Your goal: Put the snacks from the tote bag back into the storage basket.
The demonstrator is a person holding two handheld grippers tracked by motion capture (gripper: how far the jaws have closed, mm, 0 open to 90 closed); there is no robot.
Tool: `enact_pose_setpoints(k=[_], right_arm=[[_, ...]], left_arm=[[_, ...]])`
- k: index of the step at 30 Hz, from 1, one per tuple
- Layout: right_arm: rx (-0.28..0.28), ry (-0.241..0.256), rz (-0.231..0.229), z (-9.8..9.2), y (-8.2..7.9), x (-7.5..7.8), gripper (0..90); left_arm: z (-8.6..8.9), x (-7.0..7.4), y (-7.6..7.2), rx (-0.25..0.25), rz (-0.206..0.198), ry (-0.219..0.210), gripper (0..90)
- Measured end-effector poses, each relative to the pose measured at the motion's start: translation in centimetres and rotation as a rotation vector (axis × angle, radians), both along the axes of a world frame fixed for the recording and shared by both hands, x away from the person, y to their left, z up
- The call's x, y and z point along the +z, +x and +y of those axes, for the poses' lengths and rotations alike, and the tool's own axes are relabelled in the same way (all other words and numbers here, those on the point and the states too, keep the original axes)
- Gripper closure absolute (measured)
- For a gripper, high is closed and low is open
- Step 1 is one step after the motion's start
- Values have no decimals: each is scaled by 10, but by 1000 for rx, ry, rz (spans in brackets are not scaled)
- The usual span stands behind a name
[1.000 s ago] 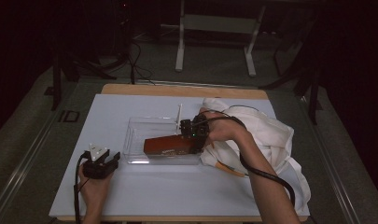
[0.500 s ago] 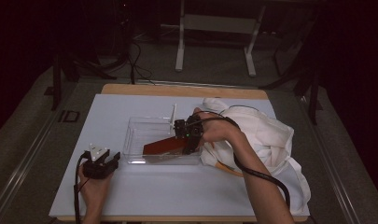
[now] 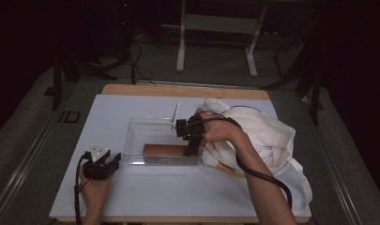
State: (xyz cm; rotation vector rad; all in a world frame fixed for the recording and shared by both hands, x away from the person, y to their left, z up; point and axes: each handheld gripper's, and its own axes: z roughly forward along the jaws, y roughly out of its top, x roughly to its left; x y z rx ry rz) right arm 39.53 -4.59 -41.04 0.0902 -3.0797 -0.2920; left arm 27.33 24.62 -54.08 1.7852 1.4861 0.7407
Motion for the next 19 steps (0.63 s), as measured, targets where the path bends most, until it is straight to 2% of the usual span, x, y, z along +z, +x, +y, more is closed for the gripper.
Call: enact_pose_setpoints(k=[9, 12, 16, 19], right_arm=[[-14, 11, -24, -10, -2, 4, 337], [-29, 16, -48, -14, -3, 7, 340], [-30, 47, -81, -21, -10, 14, 339], [-17, 99, -112, -29, -21, 18, 339]], left_arm=[[0, 0, 0, 0, 1, 1, 552], [0, 0, 0, 1, 3, 1, 552], [0, -1, 1, 9, 9, 1, 539], [0, -1, 2, 15, 18, 2, 520]])
